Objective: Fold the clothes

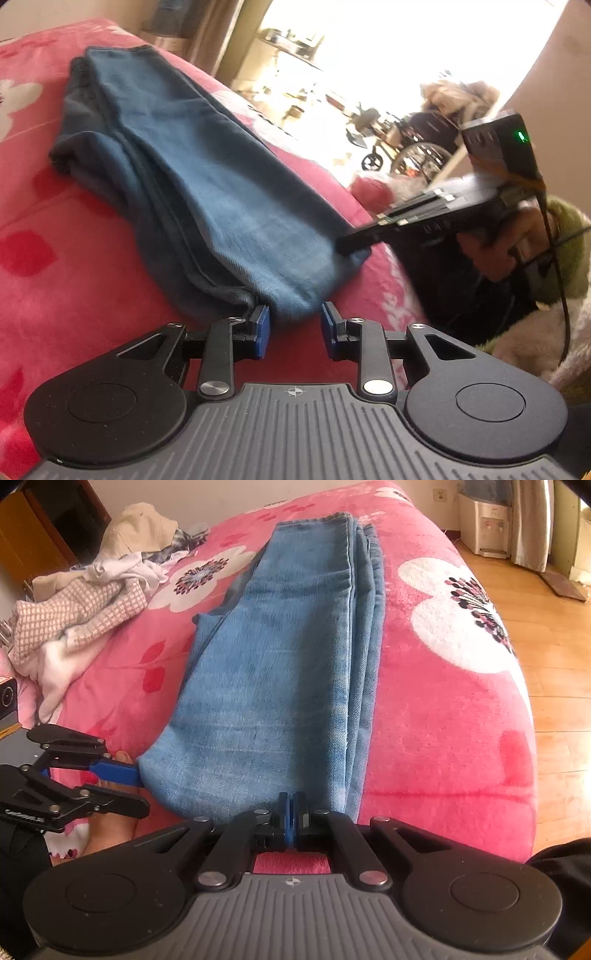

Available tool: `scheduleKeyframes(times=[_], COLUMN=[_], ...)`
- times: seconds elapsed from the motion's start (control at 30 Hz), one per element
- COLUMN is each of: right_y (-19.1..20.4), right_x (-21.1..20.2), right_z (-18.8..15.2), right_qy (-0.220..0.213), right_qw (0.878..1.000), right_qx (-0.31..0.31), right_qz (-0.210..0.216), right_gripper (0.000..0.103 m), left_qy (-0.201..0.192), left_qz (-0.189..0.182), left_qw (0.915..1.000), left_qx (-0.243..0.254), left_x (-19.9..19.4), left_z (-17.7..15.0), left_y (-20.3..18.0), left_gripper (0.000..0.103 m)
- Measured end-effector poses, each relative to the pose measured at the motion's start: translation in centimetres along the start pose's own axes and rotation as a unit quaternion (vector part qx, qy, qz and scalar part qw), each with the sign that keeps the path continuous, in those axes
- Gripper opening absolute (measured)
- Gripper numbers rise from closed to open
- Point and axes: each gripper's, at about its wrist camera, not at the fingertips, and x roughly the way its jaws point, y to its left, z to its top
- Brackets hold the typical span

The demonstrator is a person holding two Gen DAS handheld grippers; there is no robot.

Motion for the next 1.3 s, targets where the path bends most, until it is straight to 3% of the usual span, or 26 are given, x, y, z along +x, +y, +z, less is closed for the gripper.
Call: scheduleKeyframes(times=[0.17, 0.33, 0.5, 0.63, 0.8, 0.87, 0.9, 0.93, 1.03, 1.1, 1.2, 1.23, 1.3], right_y=[0.5, 0.7, 1.8, 4.3, 8.3, 10.0, 10.7, 11.5, 13.4, 13.9, 14.0, 13.8, 13.2], right_x=[0.3, 0.4, 0.2, 0.1, 0.7, 0.9, 1.0, 1.2, 2.1, 3.0, 4.2, 4.2, 3.9], right_z=[0.4, 0.6, 1.0, 1.1, 0.4, -0.3, -0.7, -1.4, -3.1, -4.0, -4.9, -4.9, -4.1], right_qy=[0.008, 0.008, 0.002, 0.002, 0.000, -0.007, -0.009, -0.012, -0.009, -0.006, -0.017, -0.020, -0.024], right_qw=[1.000, 1.000, 0.999, 0.993, 0.975, 0.962, 0.955, 0.944, 0.909, 0.892, 0.866, 0.866, 0.886], right_qx=[-0.014, -0.017, -0.039, -0.102, -0.208, -0.265, -0.292, -0.326, -0.417, -0.453, -0.494, -0.493, -0.459], right_qz=[-0.005, -0.008, 0.010, 0.059, 0.077, 0.066, 0.057, 0.045, 0.014, -0.012, -0.075, -0.078, -0.062], right_gripper=[0.000, 0.000, 0.000, 0.000, 0.001, 0.012, 0.030, 0.040, 0.040, 0.040, 0.035, 0.032, 0.027], left_qy=[0.045, 0.107, 0.081, 0.063, 0.018, 0.001, -0.003, -0.006, -0.005, -0.003, -0.006, -0.006, -0.007], left_qz=[-0.017, -0.043, -0.016, 0.007, 0.008, -0.007, -0.015, -0.024, -0.053, -0.080, -0.132, -0.149, -0.173], left_qw=[0.9958, 0.9878, 0.9934, 0.9973, 0.9974, 0.9931, 0.9912, 0.9894, 0.9850, 0.9802, 0.9603, 0.9509, 0.9354], left_qx=[0.078, 0.104, 0.079, 0.039, -0.070, -0.117, -0.132, -0.143, -0.164, -0.181, -0.246, -0.271, -0.308], left_x=[0.4, 0.8, -0.1, -0.8, -2.2, -2.4, -2.2, -1.9, -0.5, 0.4, 1.0, 1.2, 1.7], left_z=[0.1, -0.7, -1.2, -1.3, -1.4, -1.3, -1.2, -1.1, -0.4, 0.1, 0.8, 0.9, 1.3], left_y=[-0.7, -0.8, -0.1, 1.0, 4.0, 5.1, 5.4, 5.7, 6.0, 6.2, 7.7, 8.3, 9.1], left_gripper=[0.032, 0.030, 0.030, 0.030, 0.030, 0.030, 0.030, 0.030, 0.030, 0.030, 0.030, 0.030, 0.030])
